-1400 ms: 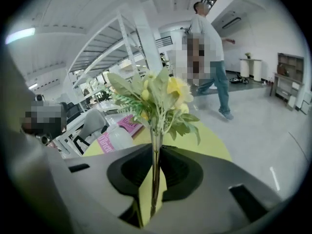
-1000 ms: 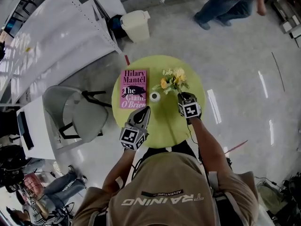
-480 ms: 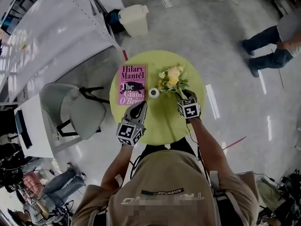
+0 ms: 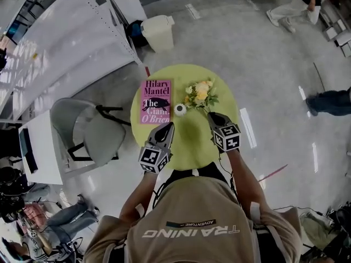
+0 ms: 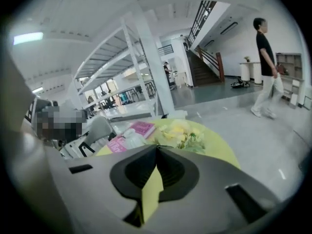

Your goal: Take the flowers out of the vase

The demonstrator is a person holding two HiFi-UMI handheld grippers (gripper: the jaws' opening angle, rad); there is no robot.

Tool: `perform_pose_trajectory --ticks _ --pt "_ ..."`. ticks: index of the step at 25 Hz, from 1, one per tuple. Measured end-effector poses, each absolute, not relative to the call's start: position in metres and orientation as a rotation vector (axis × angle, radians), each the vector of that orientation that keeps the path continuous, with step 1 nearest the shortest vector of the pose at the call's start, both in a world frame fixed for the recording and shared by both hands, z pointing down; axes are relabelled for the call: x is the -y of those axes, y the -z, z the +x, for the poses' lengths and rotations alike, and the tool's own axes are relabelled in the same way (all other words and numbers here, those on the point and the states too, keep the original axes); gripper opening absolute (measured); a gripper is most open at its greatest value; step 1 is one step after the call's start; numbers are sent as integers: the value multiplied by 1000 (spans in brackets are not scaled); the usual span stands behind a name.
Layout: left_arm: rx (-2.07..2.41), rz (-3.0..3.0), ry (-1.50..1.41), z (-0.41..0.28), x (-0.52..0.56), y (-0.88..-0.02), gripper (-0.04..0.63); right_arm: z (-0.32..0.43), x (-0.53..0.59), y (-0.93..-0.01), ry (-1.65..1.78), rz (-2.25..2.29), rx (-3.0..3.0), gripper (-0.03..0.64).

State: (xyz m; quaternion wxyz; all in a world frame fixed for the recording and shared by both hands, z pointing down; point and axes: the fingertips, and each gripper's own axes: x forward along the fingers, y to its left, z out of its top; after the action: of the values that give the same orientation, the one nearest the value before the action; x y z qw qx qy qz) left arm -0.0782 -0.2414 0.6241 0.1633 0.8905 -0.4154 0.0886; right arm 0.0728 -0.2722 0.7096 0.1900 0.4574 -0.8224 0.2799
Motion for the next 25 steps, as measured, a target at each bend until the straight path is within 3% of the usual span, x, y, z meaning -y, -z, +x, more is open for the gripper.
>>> perform_pose_trajectory --ticks 5,16,25 --pt "1201 2566 -222 -81 231 -608 2 55 261 -647 -810 1213 2570 0" --pt "1235 2632 -145 -80 216 -560 2 19 231 -544 -381 1201 2687 -2" --pt "1285 2719 -15 -72 224 -484 2 12 225 -492 -280 1187 2781 -2"
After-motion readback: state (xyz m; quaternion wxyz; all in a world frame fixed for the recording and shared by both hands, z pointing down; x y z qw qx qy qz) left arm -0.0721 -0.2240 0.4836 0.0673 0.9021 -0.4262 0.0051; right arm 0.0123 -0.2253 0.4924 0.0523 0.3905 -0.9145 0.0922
